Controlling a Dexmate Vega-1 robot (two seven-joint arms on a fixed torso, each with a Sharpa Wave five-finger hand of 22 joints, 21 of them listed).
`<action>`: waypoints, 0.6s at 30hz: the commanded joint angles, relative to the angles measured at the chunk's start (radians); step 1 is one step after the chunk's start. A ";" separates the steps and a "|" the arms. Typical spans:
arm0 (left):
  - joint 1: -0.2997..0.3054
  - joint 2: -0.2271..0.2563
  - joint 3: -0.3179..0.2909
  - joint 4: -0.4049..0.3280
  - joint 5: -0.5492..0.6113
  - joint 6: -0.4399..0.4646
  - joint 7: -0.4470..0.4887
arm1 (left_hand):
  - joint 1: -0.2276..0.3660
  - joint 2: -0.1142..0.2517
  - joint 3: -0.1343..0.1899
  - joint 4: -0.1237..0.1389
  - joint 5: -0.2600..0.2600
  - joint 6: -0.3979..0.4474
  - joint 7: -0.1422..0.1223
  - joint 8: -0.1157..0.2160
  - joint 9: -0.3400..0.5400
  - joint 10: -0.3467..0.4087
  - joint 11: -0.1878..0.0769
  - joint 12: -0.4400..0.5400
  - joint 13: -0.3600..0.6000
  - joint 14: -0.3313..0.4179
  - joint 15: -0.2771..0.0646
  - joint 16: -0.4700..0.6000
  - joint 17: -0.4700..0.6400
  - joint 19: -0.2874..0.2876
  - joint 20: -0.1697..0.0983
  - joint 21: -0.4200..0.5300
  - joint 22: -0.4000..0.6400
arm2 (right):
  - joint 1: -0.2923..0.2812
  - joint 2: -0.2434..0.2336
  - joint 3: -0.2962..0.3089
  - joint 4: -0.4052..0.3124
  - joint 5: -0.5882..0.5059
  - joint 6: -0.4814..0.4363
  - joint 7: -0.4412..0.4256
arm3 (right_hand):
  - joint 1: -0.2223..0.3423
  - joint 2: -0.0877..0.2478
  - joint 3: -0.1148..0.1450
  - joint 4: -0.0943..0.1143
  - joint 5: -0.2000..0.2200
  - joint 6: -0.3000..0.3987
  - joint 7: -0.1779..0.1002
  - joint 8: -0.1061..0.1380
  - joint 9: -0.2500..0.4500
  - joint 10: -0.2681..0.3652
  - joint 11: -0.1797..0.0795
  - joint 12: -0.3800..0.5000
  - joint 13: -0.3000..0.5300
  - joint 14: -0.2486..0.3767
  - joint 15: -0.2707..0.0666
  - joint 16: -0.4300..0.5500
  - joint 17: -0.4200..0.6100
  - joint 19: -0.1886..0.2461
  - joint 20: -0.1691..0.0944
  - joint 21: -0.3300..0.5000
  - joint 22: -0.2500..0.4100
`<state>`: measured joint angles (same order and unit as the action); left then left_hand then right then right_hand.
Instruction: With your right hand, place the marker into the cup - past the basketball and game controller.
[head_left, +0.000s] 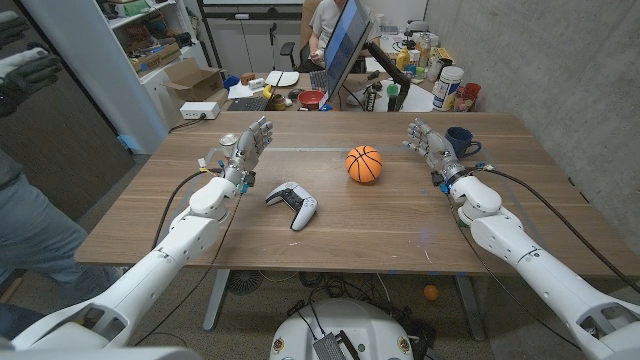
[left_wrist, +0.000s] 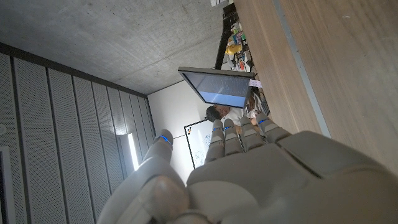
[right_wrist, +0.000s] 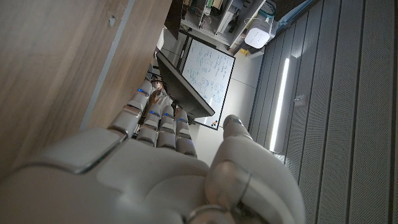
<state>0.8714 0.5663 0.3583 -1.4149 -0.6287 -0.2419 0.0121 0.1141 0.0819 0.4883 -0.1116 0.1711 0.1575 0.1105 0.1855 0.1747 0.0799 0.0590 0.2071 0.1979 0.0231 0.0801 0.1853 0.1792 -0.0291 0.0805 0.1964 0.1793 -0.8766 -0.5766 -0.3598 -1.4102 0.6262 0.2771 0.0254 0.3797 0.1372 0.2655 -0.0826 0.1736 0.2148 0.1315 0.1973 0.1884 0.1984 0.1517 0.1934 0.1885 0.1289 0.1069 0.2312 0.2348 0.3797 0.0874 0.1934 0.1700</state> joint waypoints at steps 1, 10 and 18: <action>-0.026 0.008 0.006 -0.024 -0.002 0.049 0.006 | 0.010 0.001 0.009 -0.001 0.005 0.005 0.000 0.003 0.005 0.003 0.002 0.007 0.001 -0.003 0.006 0.003 0.003 -0.002 0.008 0.003 0.002 | 0.005 -0.041 0.001 -0.036 -0.002 -0.055 0.012 | 0.014 0.001 0.006 -0.008 0.006 0.010 -0.006 0.004 0.004 0.014 -0.001 0.006 0.003 0.012 -0.003 0.005 0.001 0.006 0.000 0.004 0.003; -0.043 0.001 0.020 -0.017 -0.001 0.067 -0.004 | 0.010 0.001 0.009 -0.001 0.005 0.005 0.000 0.003 0.005 0.003 0.000 0.007 0.001 -0.003 0.007 0.003 0.003 -0.003 0.009 0.003 0.002 | -0.032 -0.090 0.026 -0.078 -0.038 -0.050 -0.030 | 0.034 0.016 0.021 -0.021 0.009 0.091 -0.008 0.030 0.006 0.053 -0.009 0.018 0.004 0.045 -0.021 0.017 0.000 0.039 -0.012 0.014 0.004; -0.050 -0.005 0.024 -0.006 -0.003 0.069 -0.009 | 0.010 0.001 0.009 -0.001 0.005 0.005 0.000 0.003 0.005 0.003 -0.003 0.006 0.001 0.002 0.011 0.005 0.003 -0.003 0.010 0.004 0.002 | -0.066 -0.121 0.045 -0.085 -0.064 -0.020 -0.045 | 0.070 0.028 0.044 -0.043 0.017 0.120 -0.015 0.035 0.007 0.075 -0.013 0.022 0.006 0.062 -0.027 0.020 -0.003 0.054 -0.011 0.015 0.004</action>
<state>0.8375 0.5708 0.3735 -1.4323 -0.6287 -0.1828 0.0108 0.1140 0.0819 0.4910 -0.1143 0.1711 0.1574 0.1106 0.1855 0.1746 0.0798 0.0590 0.2071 0.1977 0.0231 0.0800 0.1853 0.1791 -0.0319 0.0831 0.1964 0.1792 -0.9073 -0.6548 -0.3366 -1.4765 0.5986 0.2350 0.0080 0.4230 0.1559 0.2948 -0.1120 0.1814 0.3254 0.1214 0.2294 0.1933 0.2591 0.1412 0.2128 0.1893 0.1811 0.0827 0.2481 0.2322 0.4262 0.0767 0.2011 0.1699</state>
